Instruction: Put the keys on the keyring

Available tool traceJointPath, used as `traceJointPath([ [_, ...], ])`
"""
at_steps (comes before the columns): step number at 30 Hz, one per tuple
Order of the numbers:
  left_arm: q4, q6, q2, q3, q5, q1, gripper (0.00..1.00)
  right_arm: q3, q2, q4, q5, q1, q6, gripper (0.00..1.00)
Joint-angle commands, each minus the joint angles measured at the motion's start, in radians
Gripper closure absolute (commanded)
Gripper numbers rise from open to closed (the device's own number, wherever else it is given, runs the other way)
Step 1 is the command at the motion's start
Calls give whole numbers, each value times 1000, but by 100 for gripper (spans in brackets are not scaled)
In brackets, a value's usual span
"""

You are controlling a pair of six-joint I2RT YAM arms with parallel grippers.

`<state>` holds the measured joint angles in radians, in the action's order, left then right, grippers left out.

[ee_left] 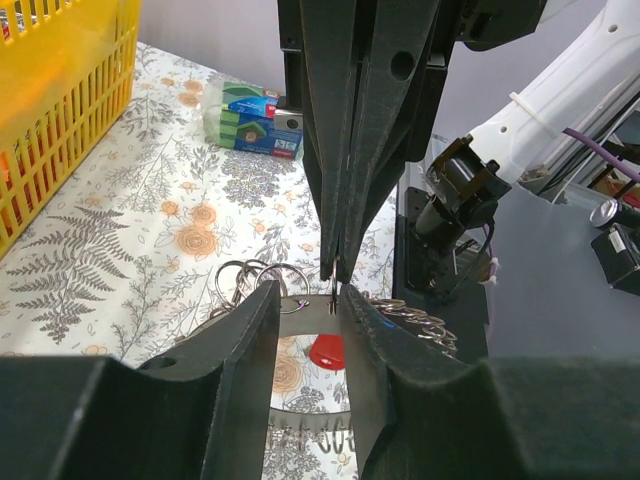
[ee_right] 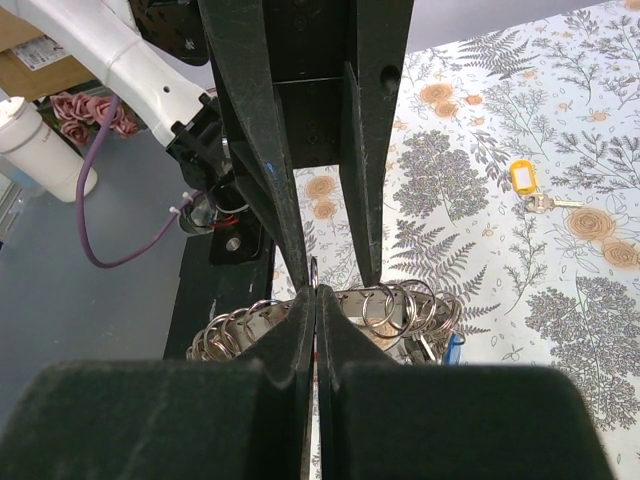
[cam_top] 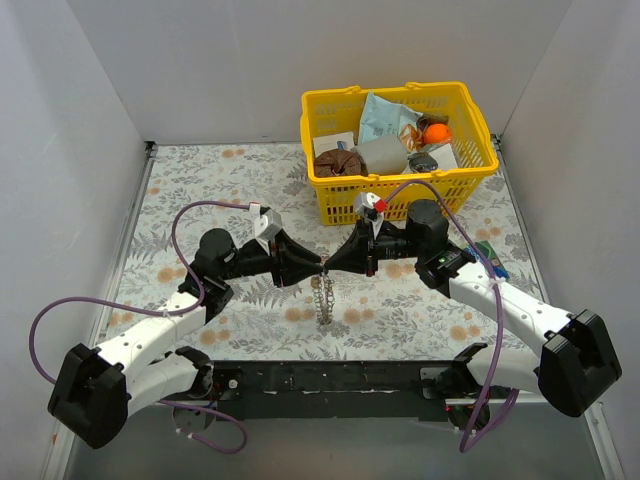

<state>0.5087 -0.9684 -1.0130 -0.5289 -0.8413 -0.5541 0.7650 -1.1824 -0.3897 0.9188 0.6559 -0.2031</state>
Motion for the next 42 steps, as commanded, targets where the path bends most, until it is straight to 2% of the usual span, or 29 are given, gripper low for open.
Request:
traceJointPath([
  [1, 2, 7, 7, 17, -4, -3, 71, 51, 37, -43, 2, 2, 11, 99],
  [5, 2, 8, 1, 14, -8, -3, 82, 48, 38, -49, 0, 1, 8, 99],
  [6, 1, 8, -2, 12, -12, -4, 89, 48, 40, -49, -1, 2, 10, 99],
  [10, 14, 5, -10, 0, -22, -4, 99, 46, 37, -58, 5, 2, 5, 99],
  [20, 42, 10, 13, 7, -21, -4, 100, 27, 35, -64, -6, 2, -1, 98],
  [21, 42, 11, 14, 12, -18, -3, 100, 25, 40, -63, -18, 2, -1, 86],
  [23, 39, 20, 30, 15, -4, -4, 100, 23, 47, -61, -32, 1, 4, 71],
  [24, 37, 23, 36, 21, 1, -4, 100, 19, 62, -67, -58, 2, 7, 57],
  [26, 33, 33, 53, 26, 14, -3, 100, 4, 85, -72, -93, 1, 19, 46],
  [27, 31, 37, 57, 30, 21, -4, 100, -3, 116, -72, -159, 2, 22, 35],
  [30, 25, 48, 70, 36, 34, -4, 100, -44, 190, -81, -275, -6, 41, 20],
  [34, 27, 54, 79, 43, 47, -3, 100, -85, 256, -87, -370, -19, 48, 6],
  [38, 27, 59, 73, 37, 59, -4, 100, -96, 264, -72, -385, -30, 47, 3],
  [42, -67, 118, 70, -9, 86, -4, 100, -101, 256, -66, -383, -35, 41, 3],
])
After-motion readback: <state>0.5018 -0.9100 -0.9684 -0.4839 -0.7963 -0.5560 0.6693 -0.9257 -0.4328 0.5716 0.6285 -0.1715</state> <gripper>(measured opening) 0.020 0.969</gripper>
